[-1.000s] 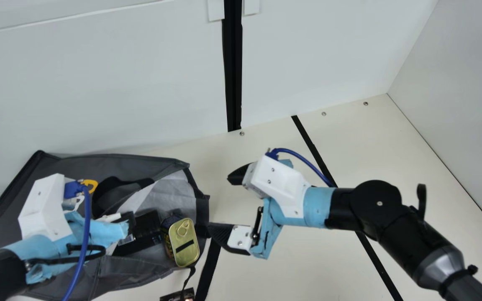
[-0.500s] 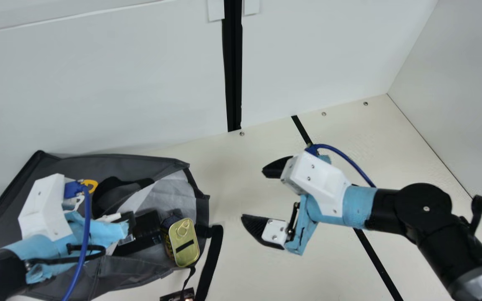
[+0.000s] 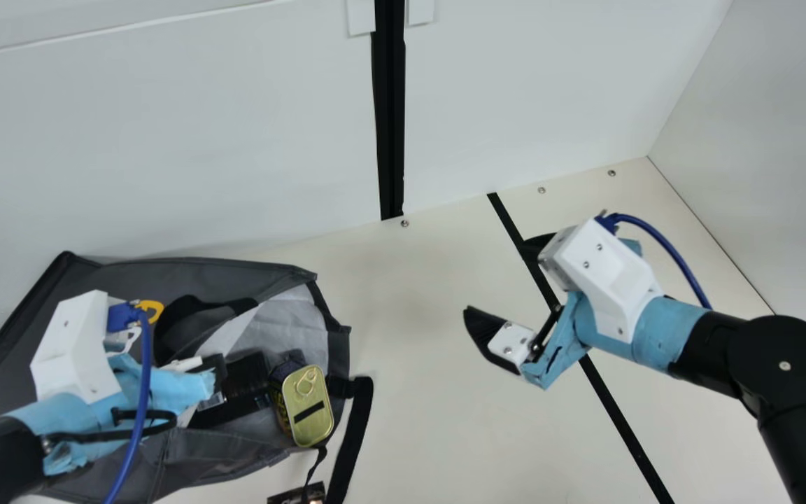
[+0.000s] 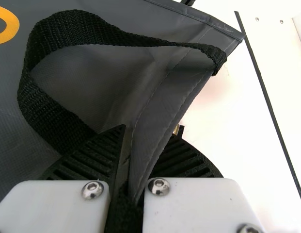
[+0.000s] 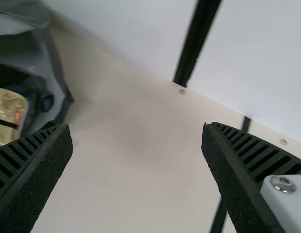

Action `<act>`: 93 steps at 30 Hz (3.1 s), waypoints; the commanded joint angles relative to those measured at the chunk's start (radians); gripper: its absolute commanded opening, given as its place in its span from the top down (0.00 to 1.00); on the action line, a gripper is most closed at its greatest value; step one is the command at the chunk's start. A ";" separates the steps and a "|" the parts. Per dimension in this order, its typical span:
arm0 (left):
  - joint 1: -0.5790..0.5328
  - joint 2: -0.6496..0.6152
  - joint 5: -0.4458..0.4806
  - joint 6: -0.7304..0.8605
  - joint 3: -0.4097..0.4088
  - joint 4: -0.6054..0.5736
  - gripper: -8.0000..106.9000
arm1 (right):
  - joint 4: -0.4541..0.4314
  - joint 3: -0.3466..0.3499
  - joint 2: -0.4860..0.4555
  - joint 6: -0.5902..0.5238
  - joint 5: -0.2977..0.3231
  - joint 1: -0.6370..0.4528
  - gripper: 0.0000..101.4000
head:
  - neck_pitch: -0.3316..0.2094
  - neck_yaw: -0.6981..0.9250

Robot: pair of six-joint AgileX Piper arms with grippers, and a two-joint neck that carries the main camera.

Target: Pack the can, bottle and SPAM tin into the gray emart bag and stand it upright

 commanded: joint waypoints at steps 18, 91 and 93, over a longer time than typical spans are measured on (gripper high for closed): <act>0.000 0.000 0.000 0.000 0.000 0.000 1.00 | -0.396 -0.055 -0.107 0.431 -0.088 -0.140 0.06 | -0.023 -0.002; 0.000 0.000 0.000 0.000 0.000 0.000 1.00 | -0.982 -0.505 -0.195 1.310 0.416 -0.223 0.06 | -0.023 -0.002; 0.000 0.000 0.000 0.000 0.000 0.000 1.00 | -0.972 -0.506 -0.195 1.306 0.416 -0.231 0.06 | -0.023 -0.002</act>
